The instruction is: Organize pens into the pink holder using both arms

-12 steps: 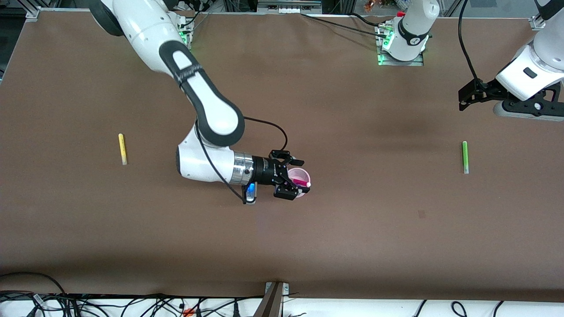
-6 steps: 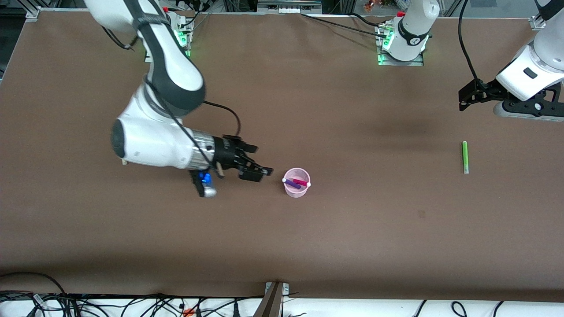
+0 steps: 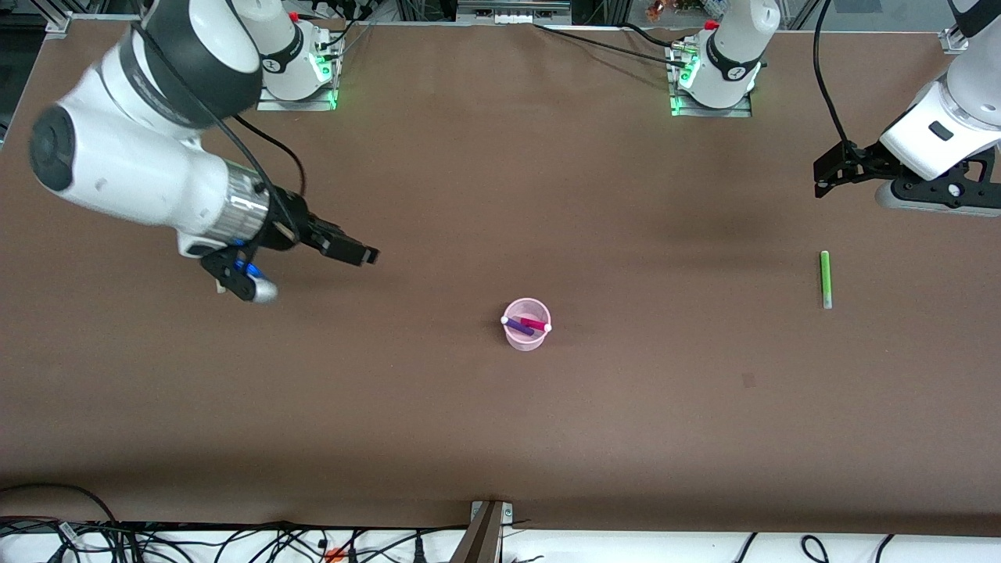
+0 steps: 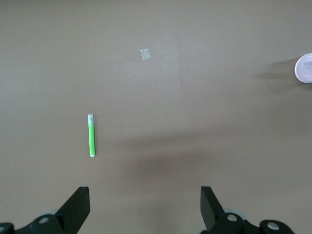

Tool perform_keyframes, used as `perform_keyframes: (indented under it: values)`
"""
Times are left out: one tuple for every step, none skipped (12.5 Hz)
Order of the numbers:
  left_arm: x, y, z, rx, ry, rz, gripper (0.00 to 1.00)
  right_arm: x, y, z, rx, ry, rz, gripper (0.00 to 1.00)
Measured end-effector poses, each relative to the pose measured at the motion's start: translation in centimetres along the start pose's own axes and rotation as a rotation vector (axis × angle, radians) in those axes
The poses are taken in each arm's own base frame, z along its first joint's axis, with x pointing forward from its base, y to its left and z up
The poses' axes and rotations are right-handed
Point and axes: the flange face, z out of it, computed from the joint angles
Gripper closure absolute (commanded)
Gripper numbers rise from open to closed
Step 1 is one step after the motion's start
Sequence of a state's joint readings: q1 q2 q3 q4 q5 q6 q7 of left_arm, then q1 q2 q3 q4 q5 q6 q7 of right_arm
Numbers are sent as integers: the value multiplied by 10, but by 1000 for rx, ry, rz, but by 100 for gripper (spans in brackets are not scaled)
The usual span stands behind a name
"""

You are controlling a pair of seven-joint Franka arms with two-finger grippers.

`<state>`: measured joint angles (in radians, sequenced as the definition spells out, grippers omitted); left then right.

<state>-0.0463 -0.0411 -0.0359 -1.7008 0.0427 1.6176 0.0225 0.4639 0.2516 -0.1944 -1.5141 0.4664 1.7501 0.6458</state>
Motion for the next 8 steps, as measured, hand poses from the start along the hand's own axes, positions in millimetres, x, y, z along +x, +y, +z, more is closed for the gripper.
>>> perform_keyframes:
  values:
    - [0, 0, 0, 0, -1, 0, 0, -4, 24, -15, -59, 33, -73, 0]
    - [0, 0, 1, 0, -1, 0, 0, -8, 49, -33, -115, 56, -141, 0]
    - [1, 0, 1, 0, -2, 0, 0, -11, 72, -51, -162, 70, -205, 0]
    - [1, 0, 2, 0, -3, 0, 0, -13, 91, -68, -203, 84, -267, 0]
    - [2, 0, 3, 0, -5, 0, 0, -15, 106, -82, -240, 98, -324, 0]
    - [2, -1, 3, 0, -6, -1, 0, -17, 115, -92, -267, 107, -369, 0]
    - [2, -1, 4, -1, -8, -1, 0, -19, 119, -98, -286, 112, -400, 0]
    - [3, -1, 5, -1, -9, -1, 0, -20, 121, -101, -303, 117, -416, 0]
